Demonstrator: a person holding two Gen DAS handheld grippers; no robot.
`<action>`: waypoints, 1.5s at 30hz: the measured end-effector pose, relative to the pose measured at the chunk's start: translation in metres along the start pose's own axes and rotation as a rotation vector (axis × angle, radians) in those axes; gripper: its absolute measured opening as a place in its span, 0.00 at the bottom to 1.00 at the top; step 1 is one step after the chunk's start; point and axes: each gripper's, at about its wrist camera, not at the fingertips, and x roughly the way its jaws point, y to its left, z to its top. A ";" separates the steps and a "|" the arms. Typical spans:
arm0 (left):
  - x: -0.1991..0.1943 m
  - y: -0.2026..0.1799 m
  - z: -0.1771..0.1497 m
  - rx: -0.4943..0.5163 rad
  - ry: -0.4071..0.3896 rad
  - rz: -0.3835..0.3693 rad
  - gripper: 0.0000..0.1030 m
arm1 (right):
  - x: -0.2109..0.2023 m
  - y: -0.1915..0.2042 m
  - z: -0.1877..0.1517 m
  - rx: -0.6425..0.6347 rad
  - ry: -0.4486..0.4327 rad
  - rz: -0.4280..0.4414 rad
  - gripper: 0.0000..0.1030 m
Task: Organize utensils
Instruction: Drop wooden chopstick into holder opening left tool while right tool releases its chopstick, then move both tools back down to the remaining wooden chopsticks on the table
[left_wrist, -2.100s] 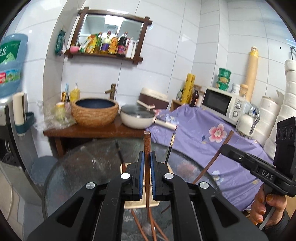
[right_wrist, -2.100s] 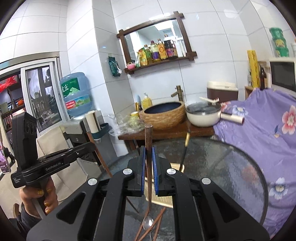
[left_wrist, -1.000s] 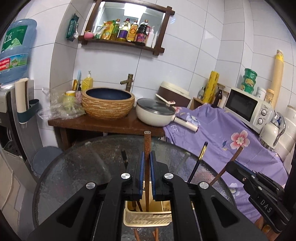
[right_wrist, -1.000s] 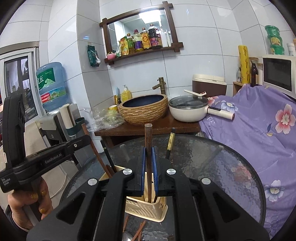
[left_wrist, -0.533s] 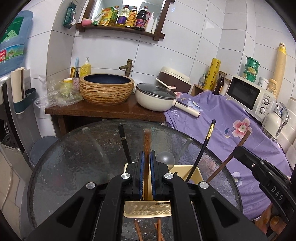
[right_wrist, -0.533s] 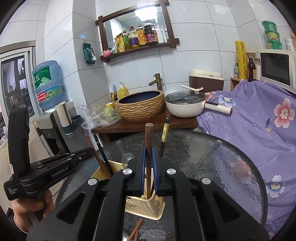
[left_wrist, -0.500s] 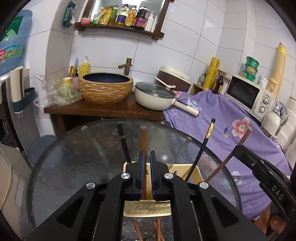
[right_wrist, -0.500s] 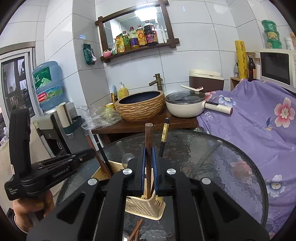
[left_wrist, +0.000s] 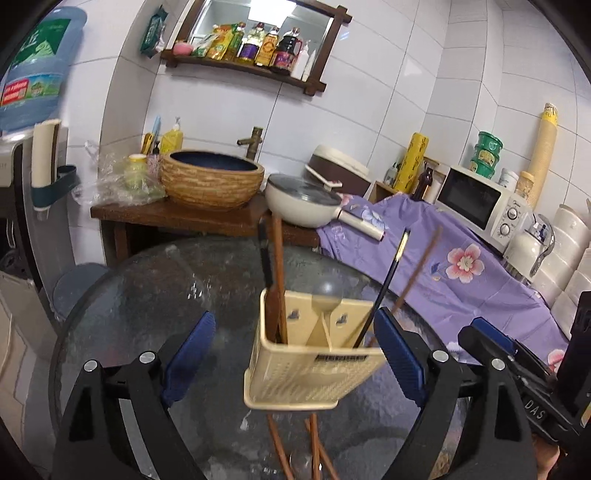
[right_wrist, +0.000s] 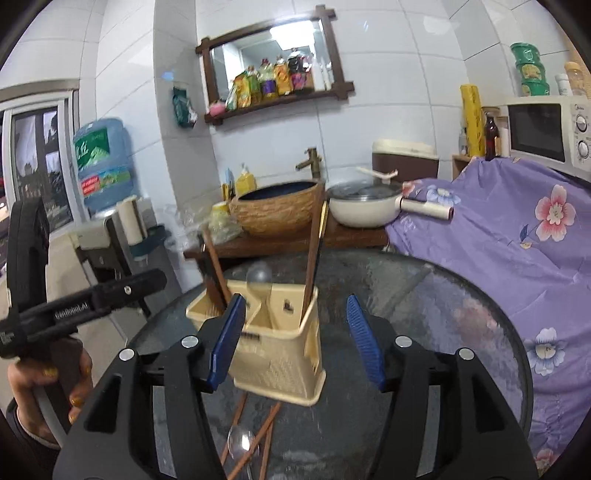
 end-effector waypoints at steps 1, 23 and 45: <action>0.001 0.002 -0.006 -0.002 0.017 0.004 0.84 | 0.001 0.000 -0.007 -0.004 0.017 0.002 0.56; 0.044 0.033 -0.119 0.025 0.329 0.066 0.50 | 0.068 0.021 -0.138 -0.084 0.444 0.025 0.38; 0.105 0.033 -0.117 0.007 0.441 0.098 0.26 | 0.131 0.001 -0.118 0.243 0.518 0.035 0.22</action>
